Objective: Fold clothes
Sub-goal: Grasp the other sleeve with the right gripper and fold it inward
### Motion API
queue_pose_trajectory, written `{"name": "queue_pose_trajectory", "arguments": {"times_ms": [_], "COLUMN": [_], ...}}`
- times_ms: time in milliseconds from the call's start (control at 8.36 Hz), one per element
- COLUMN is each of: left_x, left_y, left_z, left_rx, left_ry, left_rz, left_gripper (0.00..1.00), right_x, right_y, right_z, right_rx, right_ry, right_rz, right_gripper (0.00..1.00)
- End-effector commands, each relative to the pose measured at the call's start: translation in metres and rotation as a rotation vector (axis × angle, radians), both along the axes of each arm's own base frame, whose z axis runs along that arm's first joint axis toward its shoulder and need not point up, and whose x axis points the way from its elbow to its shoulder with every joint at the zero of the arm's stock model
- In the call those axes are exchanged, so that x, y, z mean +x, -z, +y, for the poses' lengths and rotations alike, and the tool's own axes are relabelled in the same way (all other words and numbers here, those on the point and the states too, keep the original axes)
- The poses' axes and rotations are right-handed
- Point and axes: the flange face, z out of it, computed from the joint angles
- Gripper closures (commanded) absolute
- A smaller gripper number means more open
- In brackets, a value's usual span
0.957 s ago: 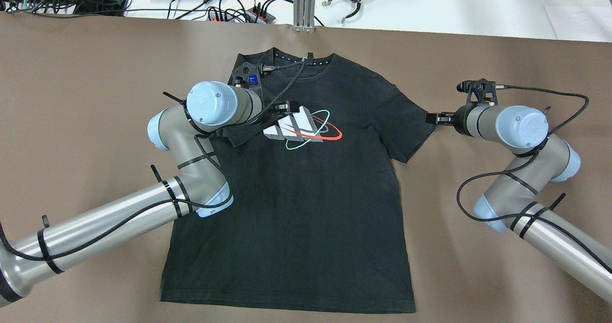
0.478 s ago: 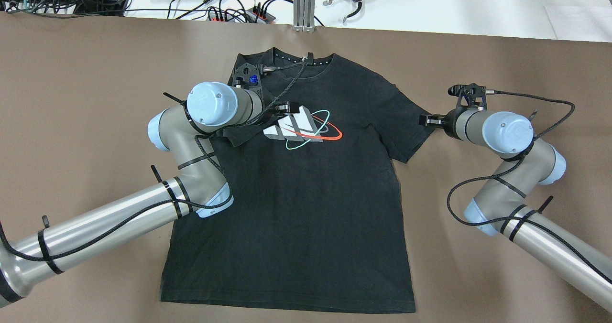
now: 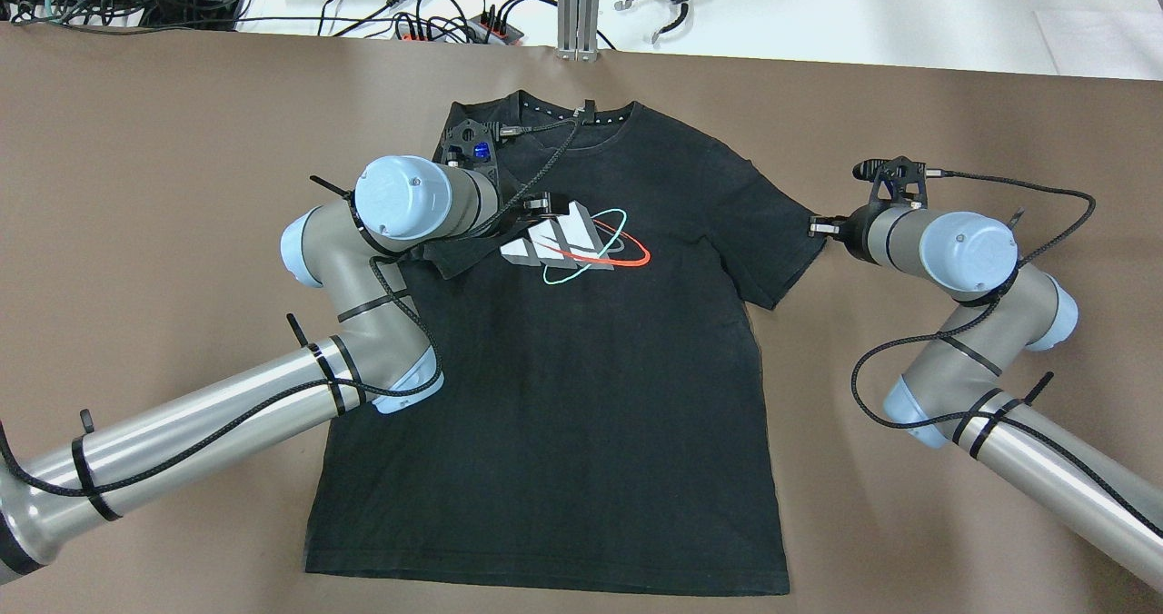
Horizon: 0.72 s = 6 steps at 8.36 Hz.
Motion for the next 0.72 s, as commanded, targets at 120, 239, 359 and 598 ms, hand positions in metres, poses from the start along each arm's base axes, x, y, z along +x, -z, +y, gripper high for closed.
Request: {"name": "queue_pose_trajectory", "arguments": {"times_ms": [120,239,359,598], "left_x": [-0.015,-0.031,-0.05,-0.067], "left_y": [-0.004,-0.017,-0.051,-0.076], "left_z": [-0.009,-0.022,-0.03,-0.039], "left_rx": [0.012,0.035,0.046,0.06], "left_ry": [0.013,0.017,0.017,0.02], "left_rz": [-0.007,-0.04,-0.092,-0.139], "left_gripper": [0.06,0.05,0.06,0.06], "right_x": [0.006,0.0,-0.002,-0.028], "right_y": [0.058,0.112,0.162,0.22], "right_z": [-0.009,-0.016,-0.019,-0.03], "right_rx": [-0.009,-0.022,-0.065,-0.152], "right_ry": [-0.04,-0.042,-0.073,-0.128], "right_rz": [-0.06,-0.052,-0.087,-0.171], "right_gripper": [1.0,1.0,1.0,1.0]}}
